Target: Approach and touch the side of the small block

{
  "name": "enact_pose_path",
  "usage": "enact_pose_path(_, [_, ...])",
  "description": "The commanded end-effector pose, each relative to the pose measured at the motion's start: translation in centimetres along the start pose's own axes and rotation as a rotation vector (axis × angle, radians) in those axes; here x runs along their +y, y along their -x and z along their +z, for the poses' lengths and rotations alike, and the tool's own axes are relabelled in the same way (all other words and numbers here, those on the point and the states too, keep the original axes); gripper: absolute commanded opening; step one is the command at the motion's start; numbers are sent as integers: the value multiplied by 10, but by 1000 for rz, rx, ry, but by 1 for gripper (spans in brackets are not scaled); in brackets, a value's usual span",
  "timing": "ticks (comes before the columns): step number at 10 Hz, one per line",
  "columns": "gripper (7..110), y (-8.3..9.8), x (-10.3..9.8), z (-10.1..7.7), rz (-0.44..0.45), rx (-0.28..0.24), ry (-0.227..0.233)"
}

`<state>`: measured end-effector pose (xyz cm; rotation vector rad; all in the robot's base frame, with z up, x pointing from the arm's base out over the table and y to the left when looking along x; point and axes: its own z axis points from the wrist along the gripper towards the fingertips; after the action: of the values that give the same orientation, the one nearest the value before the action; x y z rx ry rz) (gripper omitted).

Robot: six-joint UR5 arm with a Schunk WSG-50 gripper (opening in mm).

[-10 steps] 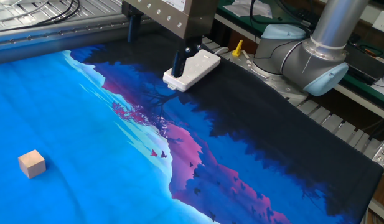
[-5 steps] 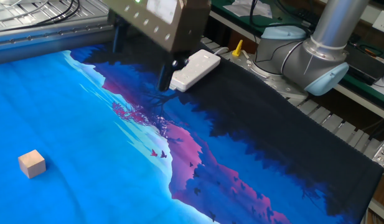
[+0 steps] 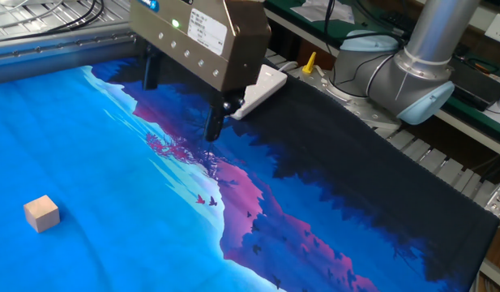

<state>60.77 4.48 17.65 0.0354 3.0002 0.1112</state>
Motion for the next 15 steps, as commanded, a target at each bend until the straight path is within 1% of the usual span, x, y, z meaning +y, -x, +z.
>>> enact_pose_path(1, [88,17,15,-2,-59,-69,60])
enact_pose_path(2, [88,19,19,-2,-45,-72,71])
enact_pose_path(3, [88,19,17,-1,-44,-72,62])
enact_pose_path(4, [88,19,15,0,-60,-72,55])
enact_pose_path(5, [88,12,-1,1,-79,-40,-10])
enact_pose_path(6, [66,5,-5,1,-64,-12,-27])
enact_pose_path(7, [66,-6,-9,-1,-38,33,-48])
enact_pose_path(8, [7,-8,-7,-2,-33,40,-41])
enact_pose_path(9, [7,-5,-1,-2,-34,25,-15])
enact_pose_path(10, [7,-8,16,-1,-10,39,47])
enact_pose_path(11, [7,-18,32,-2,44,82,101])
enact_pose_path(12, [7,-26,12,-3,14,116,14])
enact_pose_path(13, [7,-33,7,-4,-24,142,-7])
enact_pose_path(14, [7,-32,-21,-6,-84,143,-110])
enact_pose_path(15, [7,-29,-30,-7,-130,139,-146])
